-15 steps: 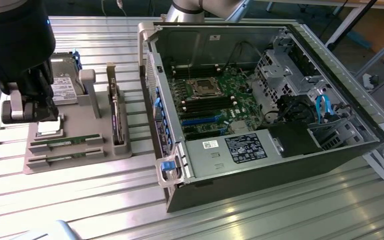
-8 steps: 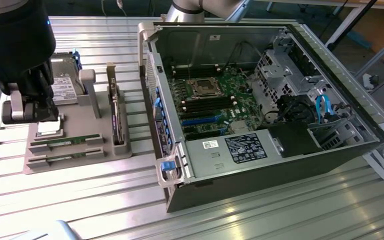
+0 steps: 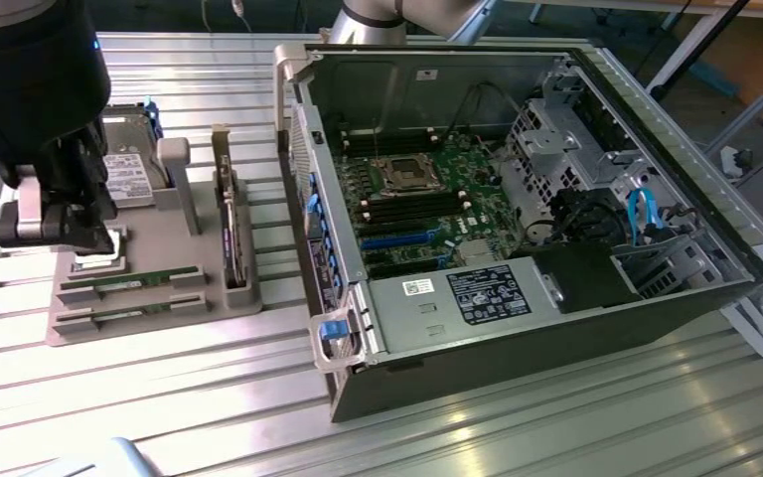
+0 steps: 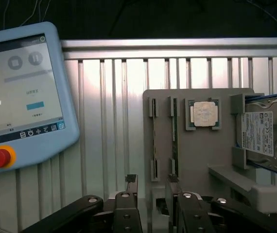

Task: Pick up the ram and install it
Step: 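Pick up the ram and move it above insertion slot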

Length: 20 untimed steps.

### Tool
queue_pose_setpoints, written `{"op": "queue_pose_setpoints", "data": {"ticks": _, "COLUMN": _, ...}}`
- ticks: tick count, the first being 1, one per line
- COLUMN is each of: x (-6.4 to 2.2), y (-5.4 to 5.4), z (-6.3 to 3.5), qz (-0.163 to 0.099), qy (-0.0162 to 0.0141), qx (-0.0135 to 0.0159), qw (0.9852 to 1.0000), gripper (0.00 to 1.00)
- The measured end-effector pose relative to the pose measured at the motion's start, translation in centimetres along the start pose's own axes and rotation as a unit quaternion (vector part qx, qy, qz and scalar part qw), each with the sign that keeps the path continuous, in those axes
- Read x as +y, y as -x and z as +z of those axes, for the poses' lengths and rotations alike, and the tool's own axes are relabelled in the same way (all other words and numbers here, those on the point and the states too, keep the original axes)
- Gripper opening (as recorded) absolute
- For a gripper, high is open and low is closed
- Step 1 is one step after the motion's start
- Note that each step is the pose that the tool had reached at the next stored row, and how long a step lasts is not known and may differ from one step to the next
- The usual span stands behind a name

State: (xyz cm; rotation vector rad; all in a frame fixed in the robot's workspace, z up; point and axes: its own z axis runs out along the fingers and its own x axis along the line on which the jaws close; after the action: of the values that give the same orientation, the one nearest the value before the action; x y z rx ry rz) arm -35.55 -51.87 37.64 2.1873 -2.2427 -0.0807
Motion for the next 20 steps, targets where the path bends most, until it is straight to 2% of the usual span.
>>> {"op": "queue_pose_setpoints", "data": {"ticks": 2, "x": 0.06, "y": 0.0, "z": 0.12, "qz": 0.0, "qy": -0.0002, "qx": -0.0002, "qw": 1.0, "gripper": 0.36}}
{"op": "queue_pose_setpoints", "data": {"ticks": 10, "x": 0.83, "y": 0.7, "z": 1.72, "qz": 0.0, "qy": -0.0001, "qx": -0.0004, "qw": 1.0, "gripper": 0.36}}
{"op": "queue_pose_setpoints", "data": {"ticks": 13, "x": 0.8, "y": 0.7, "z": 2.76, "qz": 0.0, "qy": 0.0, "qx": -0.0004, "qw": 1.0, "gripper": 0.36}}
{"op": "queue_pose_setpoints", "data": {"ticks": 19, "x": 0.73, "y": 0.6, "z": 4.15, "qz": 0.0, "qy": 0.0002, "qx": -0.0004, "qw": 1.0, "gripper": 0.36}}
{"op": "queue_pose_setpoints", "data": {"ticks": 20, "x": 0.67, "y": 0.6, "z": 4.7, "qz": 0.0, "qy": 0.0003, "qx": -0.0004, "qw": 1.0, "gripper": 0.36}}
